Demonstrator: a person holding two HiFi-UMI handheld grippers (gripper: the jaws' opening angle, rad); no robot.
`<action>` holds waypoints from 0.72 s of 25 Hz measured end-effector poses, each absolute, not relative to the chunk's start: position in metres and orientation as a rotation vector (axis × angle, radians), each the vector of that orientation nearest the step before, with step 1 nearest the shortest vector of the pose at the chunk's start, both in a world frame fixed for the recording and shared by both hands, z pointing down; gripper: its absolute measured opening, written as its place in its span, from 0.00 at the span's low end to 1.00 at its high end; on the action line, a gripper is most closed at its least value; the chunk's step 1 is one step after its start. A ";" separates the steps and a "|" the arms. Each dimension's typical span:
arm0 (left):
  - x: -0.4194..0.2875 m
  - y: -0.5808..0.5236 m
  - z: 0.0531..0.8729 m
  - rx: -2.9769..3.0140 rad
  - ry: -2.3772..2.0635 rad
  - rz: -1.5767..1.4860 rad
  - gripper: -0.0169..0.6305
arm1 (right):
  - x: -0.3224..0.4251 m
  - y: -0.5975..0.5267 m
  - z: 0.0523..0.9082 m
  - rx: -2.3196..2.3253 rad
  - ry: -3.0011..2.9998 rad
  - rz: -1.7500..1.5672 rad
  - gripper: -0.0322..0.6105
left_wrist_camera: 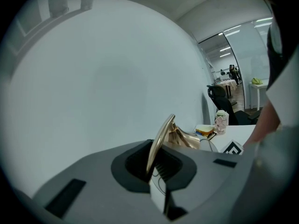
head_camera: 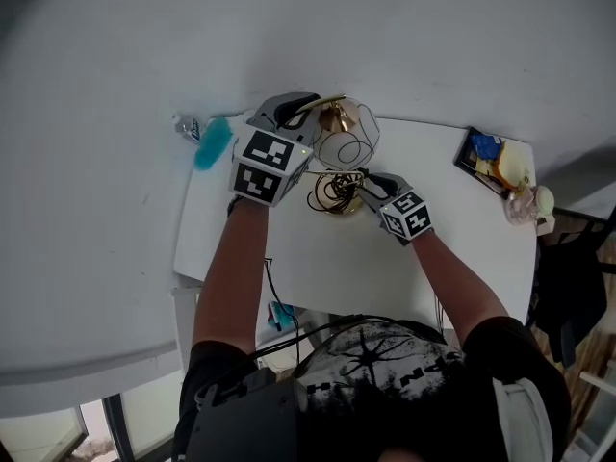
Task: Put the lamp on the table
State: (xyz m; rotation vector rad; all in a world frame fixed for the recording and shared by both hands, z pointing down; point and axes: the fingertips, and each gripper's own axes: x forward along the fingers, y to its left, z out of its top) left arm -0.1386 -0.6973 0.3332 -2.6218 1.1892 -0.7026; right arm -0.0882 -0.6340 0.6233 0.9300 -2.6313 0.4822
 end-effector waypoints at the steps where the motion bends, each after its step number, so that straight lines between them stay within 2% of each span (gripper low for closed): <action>1: -0.138 -0.695 0.333 -2.616 1.186 -0.700 0.05 | -0.088 -0.633 0.623 0.928 -2.632 0.482 0.31; 18: -0.141 -0.682 0.330 -2.435 1.311 -0.677 0.06 | -0.077 -0.614 0.604 0.938 -2.631 0.412 0.31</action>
